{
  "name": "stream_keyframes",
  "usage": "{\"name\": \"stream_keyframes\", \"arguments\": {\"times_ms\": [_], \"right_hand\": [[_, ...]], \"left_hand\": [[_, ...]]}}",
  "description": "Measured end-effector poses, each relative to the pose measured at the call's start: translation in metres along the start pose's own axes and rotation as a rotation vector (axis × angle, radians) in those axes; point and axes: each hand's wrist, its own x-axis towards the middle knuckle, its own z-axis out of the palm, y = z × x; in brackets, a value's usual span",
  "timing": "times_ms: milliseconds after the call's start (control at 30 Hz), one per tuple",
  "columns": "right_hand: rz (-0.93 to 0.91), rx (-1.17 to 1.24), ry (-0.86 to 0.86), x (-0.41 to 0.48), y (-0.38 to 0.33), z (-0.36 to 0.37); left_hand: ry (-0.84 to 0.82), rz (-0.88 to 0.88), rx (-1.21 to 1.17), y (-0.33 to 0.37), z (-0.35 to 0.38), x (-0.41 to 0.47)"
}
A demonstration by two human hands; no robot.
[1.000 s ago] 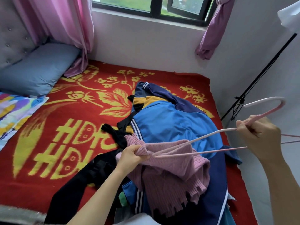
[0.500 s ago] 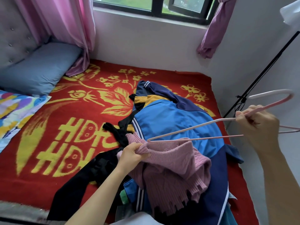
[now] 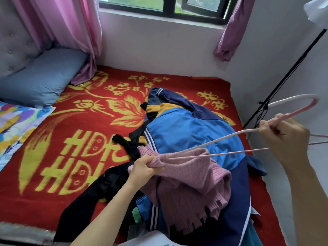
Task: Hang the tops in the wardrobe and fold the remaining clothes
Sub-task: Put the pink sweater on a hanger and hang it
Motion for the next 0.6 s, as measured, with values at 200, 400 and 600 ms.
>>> {"name": "stream_keyframes", "arguments": {"times_ms": [200, 400, 600], "right_hand": [[-0.01, -0.002, -0.021, -0.006, -0.005, 0.009], [-0.01, 0.029, -0.012, -0.005, -0.012, 0.018], [-0.015, -0.045, 0.032, 0.001, -0.03, 0.024]], "left_hand": [[0.006, 0.021, 0.007, 0.002, 0.002, 0.0], [0.038, 0.062, 0.06, 0.002, 0.0, 0.0], [-0.013, 0.127, -0.057, 0.021, 0.009, -0.004]]}}
